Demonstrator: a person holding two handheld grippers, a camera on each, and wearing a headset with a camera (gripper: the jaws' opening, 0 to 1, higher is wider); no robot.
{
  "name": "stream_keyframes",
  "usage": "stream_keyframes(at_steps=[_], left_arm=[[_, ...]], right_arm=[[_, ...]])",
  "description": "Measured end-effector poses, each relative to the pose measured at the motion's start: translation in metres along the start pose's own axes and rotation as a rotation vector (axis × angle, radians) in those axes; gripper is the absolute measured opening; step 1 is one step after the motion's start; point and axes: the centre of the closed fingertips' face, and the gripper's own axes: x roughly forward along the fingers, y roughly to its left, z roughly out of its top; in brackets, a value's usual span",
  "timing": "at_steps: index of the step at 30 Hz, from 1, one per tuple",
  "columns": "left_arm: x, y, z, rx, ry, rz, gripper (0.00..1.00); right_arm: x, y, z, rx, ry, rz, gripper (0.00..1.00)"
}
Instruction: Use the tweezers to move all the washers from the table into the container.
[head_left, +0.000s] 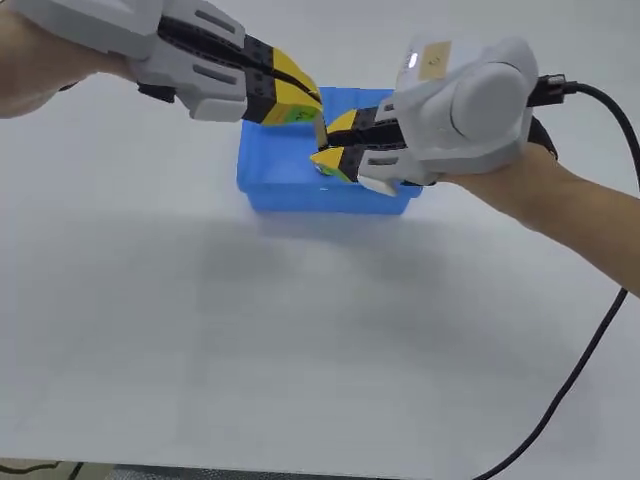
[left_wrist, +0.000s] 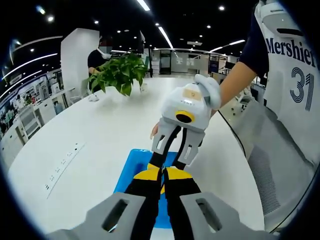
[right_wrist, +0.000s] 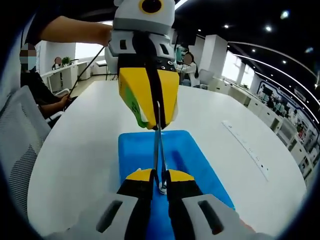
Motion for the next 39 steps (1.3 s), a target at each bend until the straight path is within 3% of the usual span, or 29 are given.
stream_keyframes(at_steps=[10, 20, 29, 33, 39], left_arm=[[-0.003, 0.0, 0.004, 0.012, -0.001, 0.005, 0.06], [-0.016, -0.008, 0.021, 0.034, -0.021, 0.021, 0.06], [-0.036, -0.026, 0.055, 0.106, -0.057, 0.036, 0.05], [-0.043, -0.036, 0.063, 0.125, -0.061, 0.033, 0.05], [-0.052, -0.054, 0.065, 0.137, -0.061, 0.025, 0.05]], right_arm=[[-0.004, 0.0, 0.005, 0.002, -0.009, -0.013, 0.12], [-0.022, 0.004, 0.022, -0.012, -0.034, -0.027, 0.11], [-0.051, 0.009, 0.051, -0.044, -0.074, -0.052, 0.1], [-0.062, 0.017, 0.06, -0.061, -0.078, -0.052, 0.1], [-0.079, 0.033, 0.066, -0.106, -0.057, -0.037, 0.09]])
